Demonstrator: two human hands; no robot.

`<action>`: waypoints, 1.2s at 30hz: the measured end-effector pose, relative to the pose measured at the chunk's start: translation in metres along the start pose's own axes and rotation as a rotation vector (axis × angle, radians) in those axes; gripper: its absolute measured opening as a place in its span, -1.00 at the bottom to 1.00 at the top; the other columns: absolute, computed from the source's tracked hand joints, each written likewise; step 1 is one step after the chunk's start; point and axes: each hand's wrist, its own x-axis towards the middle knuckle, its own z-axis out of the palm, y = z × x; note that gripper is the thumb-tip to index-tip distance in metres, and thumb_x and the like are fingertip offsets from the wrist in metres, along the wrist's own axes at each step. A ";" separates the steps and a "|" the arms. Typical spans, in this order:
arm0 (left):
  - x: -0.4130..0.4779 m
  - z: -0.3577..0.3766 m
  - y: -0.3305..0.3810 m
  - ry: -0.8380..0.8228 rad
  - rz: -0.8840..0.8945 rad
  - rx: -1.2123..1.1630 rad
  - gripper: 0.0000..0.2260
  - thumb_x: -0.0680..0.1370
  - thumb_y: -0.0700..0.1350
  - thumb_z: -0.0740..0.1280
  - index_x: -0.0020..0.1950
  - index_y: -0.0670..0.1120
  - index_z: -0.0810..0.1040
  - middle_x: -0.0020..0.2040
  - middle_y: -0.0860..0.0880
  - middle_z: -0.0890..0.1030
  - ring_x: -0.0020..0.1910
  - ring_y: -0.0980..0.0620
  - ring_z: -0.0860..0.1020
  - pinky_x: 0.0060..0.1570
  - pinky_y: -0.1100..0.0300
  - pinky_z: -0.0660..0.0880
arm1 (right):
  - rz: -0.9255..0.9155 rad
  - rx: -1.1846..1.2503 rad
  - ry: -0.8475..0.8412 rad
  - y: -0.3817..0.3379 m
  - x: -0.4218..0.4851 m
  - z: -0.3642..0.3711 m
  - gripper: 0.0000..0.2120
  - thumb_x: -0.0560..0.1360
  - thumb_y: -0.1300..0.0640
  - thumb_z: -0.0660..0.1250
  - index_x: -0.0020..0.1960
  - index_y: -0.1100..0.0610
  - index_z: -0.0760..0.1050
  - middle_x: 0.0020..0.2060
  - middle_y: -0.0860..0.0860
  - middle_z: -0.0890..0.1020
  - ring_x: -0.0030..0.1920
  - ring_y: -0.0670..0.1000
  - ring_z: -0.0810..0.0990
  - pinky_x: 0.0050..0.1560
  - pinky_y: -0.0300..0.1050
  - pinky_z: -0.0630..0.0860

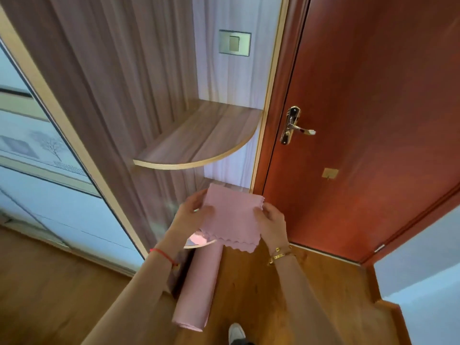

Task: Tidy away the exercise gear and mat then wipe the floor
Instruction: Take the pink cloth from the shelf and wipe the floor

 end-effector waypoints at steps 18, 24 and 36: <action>0.167 -0.042 0.106 0.318 0.102 0.127 -0.29 0.20 -0.21 0.23 0.39 -0.10 0.51 0.08 -0.05 0.62 0.04 -0.02 0.58 -0.13 0.36 0.53 | 0.032 0.116 -0.392 -0.129 0.217 0.060 -0.76 0.48 0.31 0.18 0.07 0.23 0.55 -0.11 0.22 0.57 -0.13 0.15 0.56 -0.36 -0.11 0.60; 0.218 -0.062 0.106 0.389 0.093 0.288 -0.48 0.41 -0.43 0.28 0.31 -0.07 0.61 0.19 -0.07 0.68 0.19 -0.03 0.61 0.15 0.32 0.43 | 0.130 0.154 -0.412 -0.149 0.251 0.094 -0.75 0.53 0.39 0.14 -0.21 0.17 0.49 -0.28 0.15 0.54 -0.25 0.10 0.55 -0.39 -0.02 0.61; 0.258 -0.080 0.088 0.213 0.063 0.260 -0.44 0.42 -0.43 0.26 0.36 -0.06 0.58 0.22 -0.05 0.66 0.16 0.04 0.60 0.15 0.27 0.48 | 0.106 0.070 -0.339 -0.150 0.256 0.110 -0.78 0.56 0.37 0.13 0.00 0.22 0.55 -0.15 0.21 0.62 -0.27 0.07 0.62 -0.42 -0.11 0.62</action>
